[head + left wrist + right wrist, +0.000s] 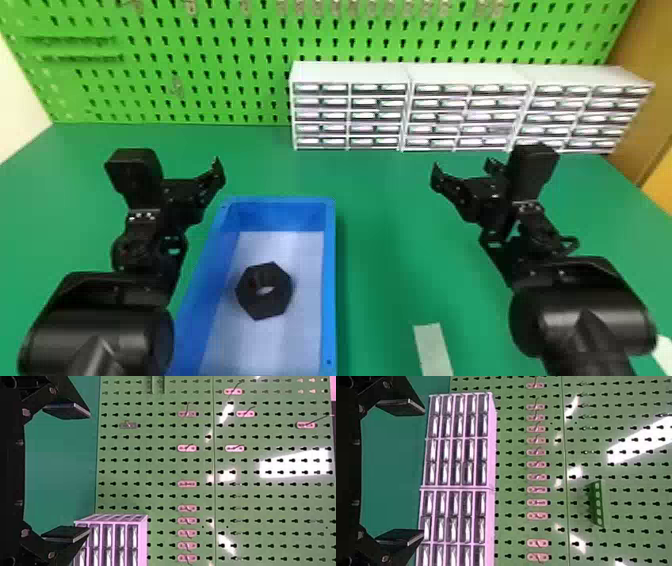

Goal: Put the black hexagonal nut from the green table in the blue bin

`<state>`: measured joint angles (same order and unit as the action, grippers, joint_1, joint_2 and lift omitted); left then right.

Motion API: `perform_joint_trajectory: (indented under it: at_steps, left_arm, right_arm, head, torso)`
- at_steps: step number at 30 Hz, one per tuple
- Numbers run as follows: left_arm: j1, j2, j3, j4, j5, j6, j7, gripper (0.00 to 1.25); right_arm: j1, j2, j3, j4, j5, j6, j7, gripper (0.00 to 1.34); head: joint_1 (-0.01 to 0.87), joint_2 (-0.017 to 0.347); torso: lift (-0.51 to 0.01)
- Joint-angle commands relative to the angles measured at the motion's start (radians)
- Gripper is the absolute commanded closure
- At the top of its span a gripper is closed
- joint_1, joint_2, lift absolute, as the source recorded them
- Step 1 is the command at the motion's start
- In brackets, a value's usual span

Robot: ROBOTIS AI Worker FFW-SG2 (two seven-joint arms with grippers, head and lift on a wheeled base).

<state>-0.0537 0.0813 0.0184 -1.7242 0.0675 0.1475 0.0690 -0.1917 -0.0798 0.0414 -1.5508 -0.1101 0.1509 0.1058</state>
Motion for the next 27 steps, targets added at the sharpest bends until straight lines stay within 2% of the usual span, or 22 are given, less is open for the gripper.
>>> perform_joint_trajectory:
  at_steps: [1, 27]
  left_arm:
    - [0.000, 0.000, 0.000, 0.000, 0.000, 0.000, 0.000, 0.24]
    - [-0.003, 0.000, 0.000, 0.000, 0.000, 0.001, 0.000, 0.24]
  right_arm:
    - [0.000, 0.000, 0.000, 0.000, 0.000, 0.001, 0.000, 0.21]
    - [-0.003, -0.002, 0.005, 0.000, -0.002, 0.003, -0.002, 0.21]
  head:
    - [0.686, 0.051]
    - [0.686, 0.051]
  torso:
    - [-0.096]
    - [-0.096]
